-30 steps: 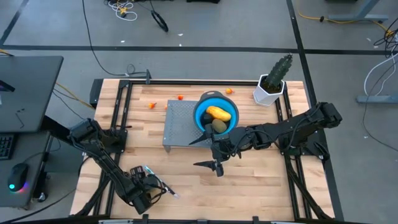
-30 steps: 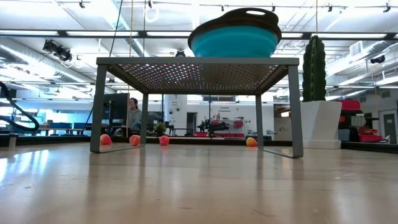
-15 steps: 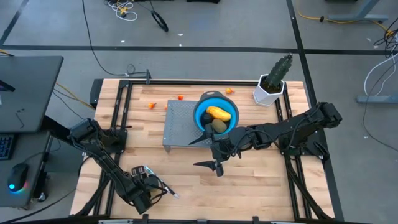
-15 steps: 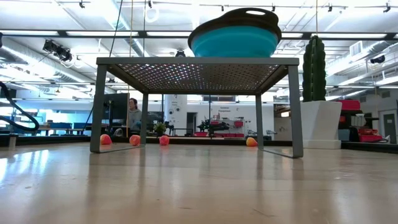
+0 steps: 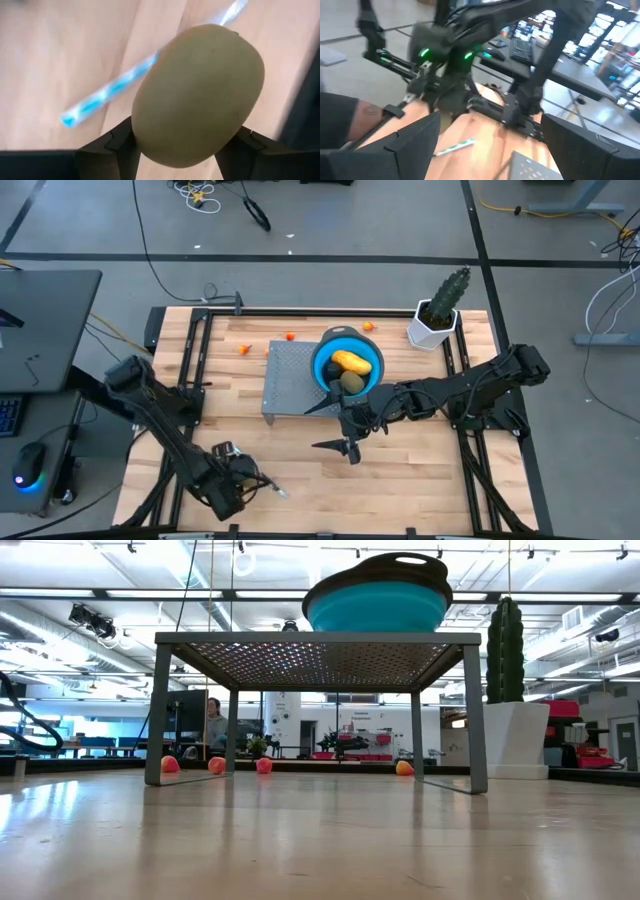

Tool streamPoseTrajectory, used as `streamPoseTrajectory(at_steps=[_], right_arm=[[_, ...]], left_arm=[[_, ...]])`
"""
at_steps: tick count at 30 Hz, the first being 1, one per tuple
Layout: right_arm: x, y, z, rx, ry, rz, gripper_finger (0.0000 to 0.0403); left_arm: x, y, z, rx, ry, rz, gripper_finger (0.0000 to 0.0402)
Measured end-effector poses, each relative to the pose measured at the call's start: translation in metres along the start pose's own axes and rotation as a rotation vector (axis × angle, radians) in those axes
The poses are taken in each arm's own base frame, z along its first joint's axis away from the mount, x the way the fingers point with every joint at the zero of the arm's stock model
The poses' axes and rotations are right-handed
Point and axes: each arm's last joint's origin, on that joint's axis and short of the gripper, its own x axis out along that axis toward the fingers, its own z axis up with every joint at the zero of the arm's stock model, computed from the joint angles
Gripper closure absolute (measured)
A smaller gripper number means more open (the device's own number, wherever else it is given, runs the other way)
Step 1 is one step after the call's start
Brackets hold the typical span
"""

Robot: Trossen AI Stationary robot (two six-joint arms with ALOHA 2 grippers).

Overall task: Pick & Place Fruit
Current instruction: Put the brown kiwi into the blue strainer bowl on the shelf

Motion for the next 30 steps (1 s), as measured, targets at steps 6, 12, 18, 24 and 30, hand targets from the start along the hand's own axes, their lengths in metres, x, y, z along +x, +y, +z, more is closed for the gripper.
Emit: streamPoseTrajectory(at_steps=[6,12,18,24,30], right_arm=[[0.001,0.010,0.005,-0.092,-0.061,0.088,0.0047],[0.014,0.024,0.007,-0.236,-0.120,0.013,0.0047],[0.043,0.033,-0.009,-0.375,-0.155,-0.071,0.0047],[0.058,0.039,-0.017,-0.441,-0.200,-0.100,0.0047],[0.058,0.039,-0.016,-0.445,-0.211,-0.105,0.0047]], left_arm=[[-0.057,0.017,0.018,-0.135,-0.379,-0.059,0.0194],[-0.078,0.033,0.031,-0.168,-0.547,-0.046,0.0187],[-0.074,0.034,0.052,-0.183,-0.397,-0.187,0.0180],[-0.080,0.029,0.060,-0.172,-0.416,-0.297,0.0179],[-0.089,0.037,0.066,-0.205,-0.444,-0.332,0.0178]])
